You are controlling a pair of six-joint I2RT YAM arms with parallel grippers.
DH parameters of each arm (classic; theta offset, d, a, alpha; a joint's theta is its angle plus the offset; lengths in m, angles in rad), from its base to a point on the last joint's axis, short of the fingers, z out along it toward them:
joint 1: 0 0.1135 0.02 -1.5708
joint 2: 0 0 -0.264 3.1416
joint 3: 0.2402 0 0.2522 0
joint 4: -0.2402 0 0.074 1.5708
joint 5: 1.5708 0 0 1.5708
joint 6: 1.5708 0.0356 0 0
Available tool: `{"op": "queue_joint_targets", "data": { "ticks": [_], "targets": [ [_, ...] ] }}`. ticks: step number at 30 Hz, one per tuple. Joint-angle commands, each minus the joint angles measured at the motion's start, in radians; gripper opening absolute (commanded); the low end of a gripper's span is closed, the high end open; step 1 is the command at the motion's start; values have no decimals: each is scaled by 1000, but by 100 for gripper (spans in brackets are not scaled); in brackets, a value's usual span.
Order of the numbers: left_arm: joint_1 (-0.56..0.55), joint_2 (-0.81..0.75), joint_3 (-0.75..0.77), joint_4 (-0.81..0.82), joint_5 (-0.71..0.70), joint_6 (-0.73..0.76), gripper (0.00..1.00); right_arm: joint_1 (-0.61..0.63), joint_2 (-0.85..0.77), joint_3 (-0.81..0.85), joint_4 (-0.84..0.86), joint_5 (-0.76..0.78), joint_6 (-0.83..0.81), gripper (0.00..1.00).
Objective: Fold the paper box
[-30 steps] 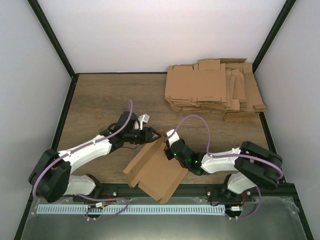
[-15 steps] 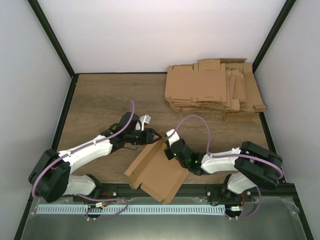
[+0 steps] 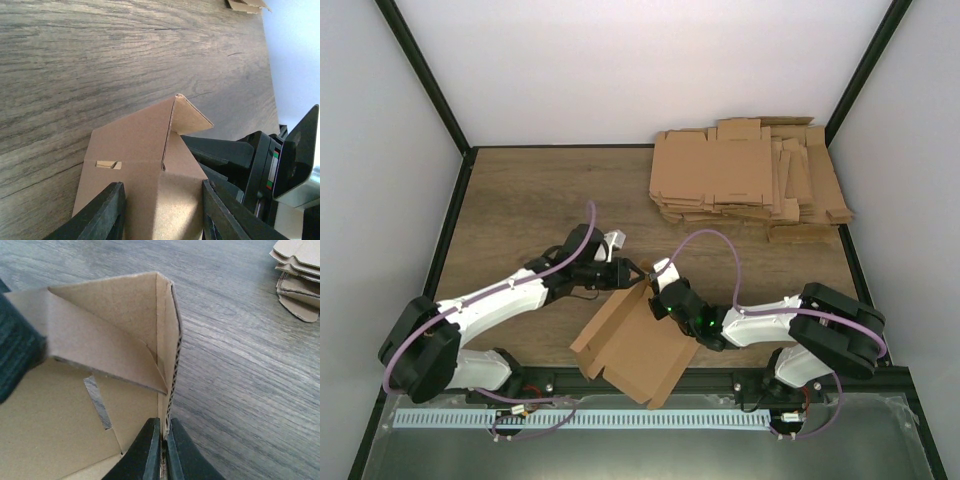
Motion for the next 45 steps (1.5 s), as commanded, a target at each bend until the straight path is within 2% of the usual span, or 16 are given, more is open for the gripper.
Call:
{"op": "queue_joint_targets", "data": {
  "ticks": [1, 8, 17, 23, 28, 31, 38, 41, 45],
  "targets": [
    [-15, 22, 35, -57, -56, 52, 44, 28, -16, -1, -37, -25, 28, 7],
    [-33, 23, 44, -72, -68, 68, 43, 19, -49, 0, -58, -22, 25, 12],
    [-50, 27, 61, -96, -89, 83, 42, -17, -138, -28, -92, -92, 26, 22],
    [-61, 35, 66, -97, -95, 85, 42, -35, -197, -47, -122, -126, 31, 31],
    [-65, 40, 72, -101, -101, 88, 42, -72, -270, -67, -130, -220, 26, 46],
    [-69, 47, 76, -103, -104, 89, 42, -157, -324, -80, -119, -360, 28, 52],
    [-80, 46, 83, -108, -115, 88, 41, -370, -440, -90, -97, -560, 62, 51],
    [-85, 45, 91, -114, -120, 88, 41, -489, -402, -69, -98, -643, 120, 46],
    [-93, 43, 102, -129, -133, 93, 41, -613, -250, 42, -162, -829, 159, 42]
  ]
}}
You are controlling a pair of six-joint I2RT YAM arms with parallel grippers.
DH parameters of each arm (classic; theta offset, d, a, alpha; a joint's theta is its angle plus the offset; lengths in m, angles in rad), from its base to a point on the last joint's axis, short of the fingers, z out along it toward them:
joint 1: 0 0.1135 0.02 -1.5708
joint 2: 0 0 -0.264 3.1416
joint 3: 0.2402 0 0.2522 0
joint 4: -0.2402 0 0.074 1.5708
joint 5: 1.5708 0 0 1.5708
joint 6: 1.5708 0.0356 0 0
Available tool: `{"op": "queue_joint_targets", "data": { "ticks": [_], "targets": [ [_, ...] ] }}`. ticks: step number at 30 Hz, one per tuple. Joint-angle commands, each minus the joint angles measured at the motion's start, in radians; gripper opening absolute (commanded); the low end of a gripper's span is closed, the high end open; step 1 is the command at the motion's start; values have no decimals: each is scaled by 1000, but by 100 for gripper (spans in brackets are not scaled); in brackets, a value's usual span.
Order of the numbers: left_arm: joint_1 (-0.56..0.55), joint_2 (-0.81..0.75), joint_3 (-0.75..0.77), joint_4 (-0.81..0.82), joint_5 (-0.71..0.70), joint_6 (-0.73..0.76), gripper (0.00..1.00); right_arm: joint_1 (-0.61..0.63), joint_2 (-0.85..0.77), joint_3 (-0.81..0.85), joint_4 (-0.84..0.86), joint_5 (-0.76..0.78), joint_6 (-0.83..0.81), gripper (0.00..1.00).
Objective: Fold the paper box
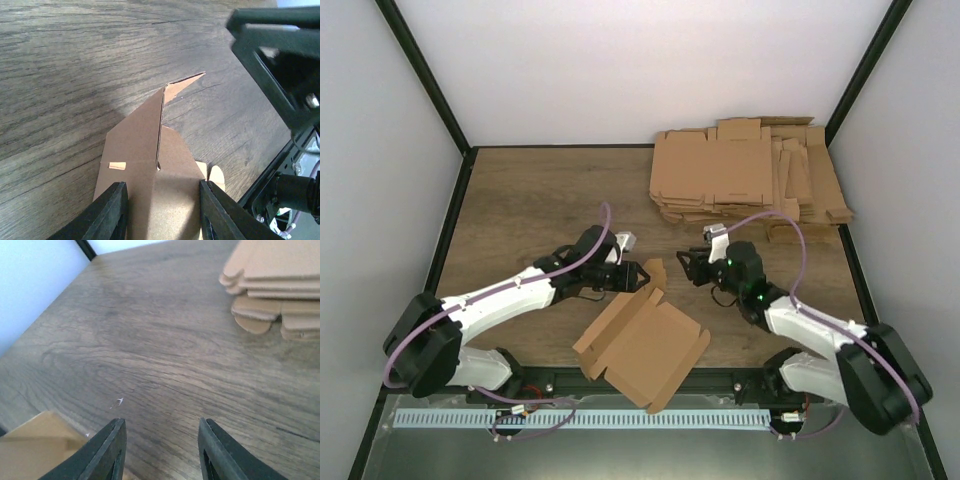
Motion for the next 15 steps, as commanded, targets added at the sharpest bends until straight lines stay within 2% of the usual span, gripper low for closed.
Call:
{"op": "queue_joint_targets", "data": {
  "ticks": [1, 5, 10, 15],
  "targets": [
    [-14, 8, 27, -47, -30, 18, 41, -97, 152, 148, -73, -242, 63, 39],
    [-22, 6, 37, -61, -45, 24, 41, -191, 307, 244, -111, -424, 92, 35],
    [-38, 8, 44, -71, -66, 29, 41, -207, 549, 400, -206, -622, 52, 21],
    [-58, 15, 64, -95, -97, 39, 40, -195, 617, 410, -204, -726, 9, 18]
  ]
}}
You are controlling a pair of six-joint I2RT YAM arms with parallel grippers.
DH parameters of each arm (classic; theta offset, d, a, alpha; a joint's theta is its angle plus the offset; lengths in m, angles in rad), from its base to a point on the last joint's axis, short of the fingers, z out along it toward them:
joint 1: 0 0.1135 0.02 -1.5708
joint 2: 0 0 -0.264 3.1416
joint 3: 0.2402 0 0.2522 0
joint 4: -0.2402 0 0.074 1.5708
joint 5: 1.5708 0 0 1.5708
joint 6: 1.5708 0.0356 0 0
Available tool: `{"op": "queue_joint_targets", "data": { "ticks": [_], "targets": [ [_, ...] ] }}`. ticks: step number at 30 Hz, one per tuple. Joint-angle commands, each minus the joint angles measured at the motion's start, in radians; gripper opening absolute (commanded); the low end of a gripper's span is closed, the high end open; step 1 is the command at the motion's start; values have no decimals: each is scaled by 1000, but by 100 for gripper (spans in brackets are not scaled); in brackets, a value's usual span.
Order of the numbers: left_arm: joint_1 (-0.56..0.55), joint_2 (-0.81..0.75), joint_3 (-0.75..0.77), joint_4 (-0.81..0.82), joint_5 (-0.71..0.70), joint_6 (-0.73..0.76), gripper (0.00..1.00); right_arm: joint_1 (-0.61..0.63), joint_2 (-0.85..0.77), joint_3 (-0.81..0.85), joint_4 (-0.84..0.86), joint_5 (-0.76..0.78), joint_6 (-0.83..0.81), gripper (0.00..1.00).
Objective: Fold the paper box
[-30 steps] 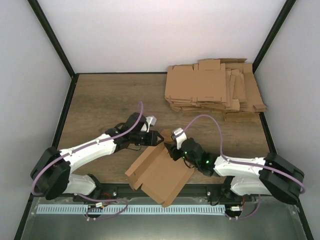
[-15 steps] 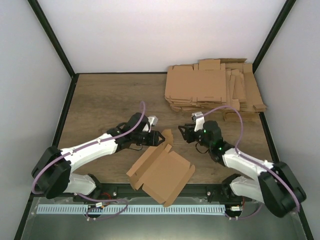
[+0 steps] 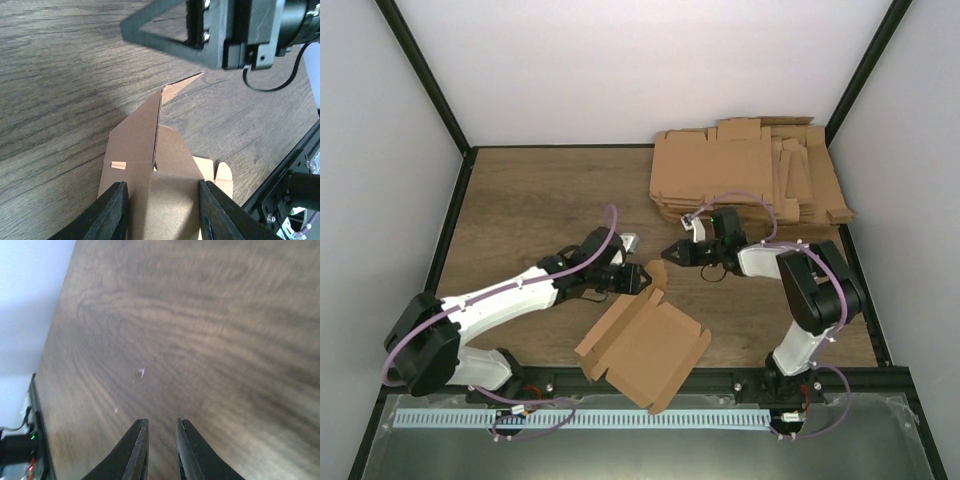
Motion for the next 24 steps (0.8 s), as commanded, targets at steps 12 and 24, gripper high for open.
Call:
{"op": "queue_joint_targets", "data": {
  "ticks": [12, 24],
  "targets": [
    [-86, 34, 79, -81, -111, 51, 38, 86, -59, -93, -15, -225, -109, 18],
    [-169, 76, 141, -162, -239, 108, 37, 133, -211, -211, 8, -82, -95, 18]
  ]
}}
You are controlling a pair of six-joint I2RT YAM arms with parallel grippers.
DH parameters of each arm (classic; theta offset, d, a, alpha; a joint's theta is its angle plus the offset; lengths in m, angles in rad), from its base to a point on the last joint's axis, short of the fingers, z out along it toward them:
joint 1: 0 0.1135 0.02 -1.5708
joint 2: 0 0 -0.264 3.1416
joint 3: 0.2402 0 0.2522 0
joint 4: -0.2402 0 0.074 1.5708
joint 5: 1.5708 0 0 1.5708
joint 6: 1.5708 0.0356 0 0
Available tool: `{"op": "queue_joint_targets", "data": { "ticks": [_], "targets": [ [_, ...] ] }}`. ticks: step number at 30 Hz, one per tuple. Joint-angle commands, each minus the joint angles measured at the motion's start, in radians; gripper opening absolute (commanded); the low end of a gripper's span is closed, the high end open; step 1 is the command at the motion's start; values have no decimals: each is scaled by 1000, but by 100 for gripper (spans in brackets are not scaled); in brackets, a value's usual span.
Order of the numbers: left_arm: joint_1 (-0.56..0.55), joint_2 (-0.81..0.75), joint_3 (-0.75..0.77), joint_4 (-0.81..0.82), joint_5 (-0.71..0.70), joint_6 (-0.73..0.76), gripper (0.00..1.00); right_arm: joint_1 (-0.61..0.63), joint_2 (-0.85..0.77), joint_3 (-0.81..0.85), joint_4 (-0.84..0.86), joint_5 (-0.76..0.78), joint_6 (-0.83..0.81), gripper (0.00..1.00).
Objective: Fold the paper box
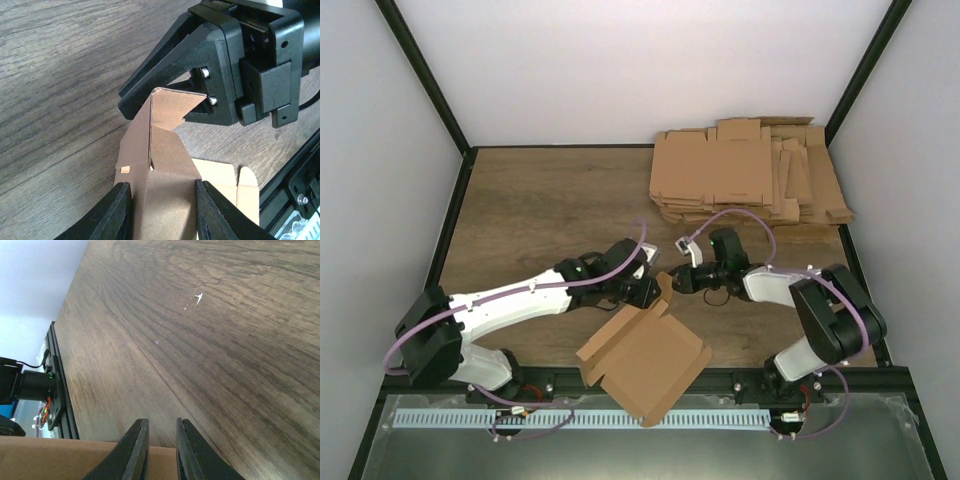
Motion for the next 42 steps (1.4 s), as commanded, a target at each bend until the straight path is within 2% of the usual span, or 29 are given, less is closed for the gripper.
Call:
{"op": "queue_joint_targets", "data": {
  "ticks": [1, 11, 20, 24, 29, 34, 37, 42],
  "targets": [
    [-6, 17, 22, -24, -71, 36, 37, 49, -84, -36, 22, 55, -6, 18],
    [-8, -16, 5, -26, -78, 105, 37, 113, -200, -131, 48, 199, 34, 19],
    [-13, -38, -47, -6, -78, 111, 37, 113, -296, -141, -175, 409, 180, 24],
    [-16, -52, -63, -4, -80, 113, 37, 113, -362, -150, -257, 429, 222, 26],
    [-19, -72, -73, -2, -86, 116, 37, 127, -493, -204, -227, 394, 200, 27],
    [-21, -75, -73, -3, -89, 117, 37, 215, -620, -269, -123, 483, 168, 30],
    [-22, -77, -73, -4, -91, 115, 37, 234, -631, -309, -70, 487, 218, 30],
    [-27, -79, -78, -2, -89, 102, 37, 292, -594, -312, -103, 470, 299, 28]
  ]
}}
